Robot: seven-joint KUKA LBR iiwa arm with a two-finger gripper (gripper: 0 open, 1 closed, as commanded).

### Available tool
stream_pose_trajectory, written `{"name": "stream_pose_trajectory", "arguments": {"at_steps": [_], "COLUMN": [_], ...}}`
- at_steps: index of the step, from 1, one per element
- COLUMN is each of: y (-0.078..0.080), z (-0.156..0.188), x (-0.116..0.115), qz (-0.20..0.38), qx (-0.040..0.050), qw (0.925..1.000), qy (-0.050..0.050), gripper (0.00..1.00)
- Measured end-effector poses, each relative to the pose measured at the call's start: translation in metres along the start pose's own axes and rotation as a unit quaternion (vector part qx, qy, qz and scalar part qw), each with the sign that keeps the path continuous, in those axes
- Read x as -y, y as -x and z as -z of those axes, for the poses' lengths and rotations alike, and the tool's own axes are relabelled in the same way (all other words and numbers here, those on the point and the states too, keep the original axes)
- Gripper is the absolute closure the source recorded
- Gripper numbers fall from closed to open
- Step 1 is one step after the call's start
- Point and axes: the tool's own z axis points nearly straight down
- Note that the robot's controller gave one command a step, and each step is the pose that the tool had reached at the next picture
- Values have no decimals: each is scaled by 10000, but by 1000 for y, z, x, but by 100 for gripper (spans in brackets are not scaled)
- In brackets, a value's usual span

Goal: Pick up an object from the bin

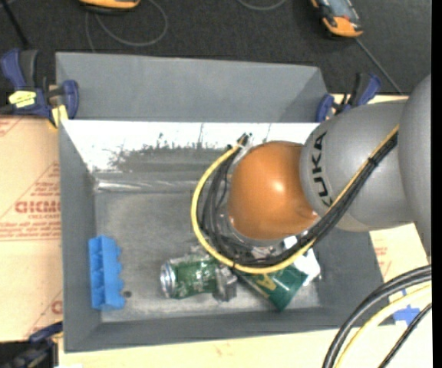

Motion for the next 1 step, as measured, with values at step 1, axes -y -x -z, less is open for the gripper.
{"name": "stream_pose_trajectory", "arguments": {"at_steps": [1], "y": [26], "z": [138], "x": [-3], "qz": [284], "qx": [-26], "qw": [9996], "qy": [9], "gripper": [100]}}
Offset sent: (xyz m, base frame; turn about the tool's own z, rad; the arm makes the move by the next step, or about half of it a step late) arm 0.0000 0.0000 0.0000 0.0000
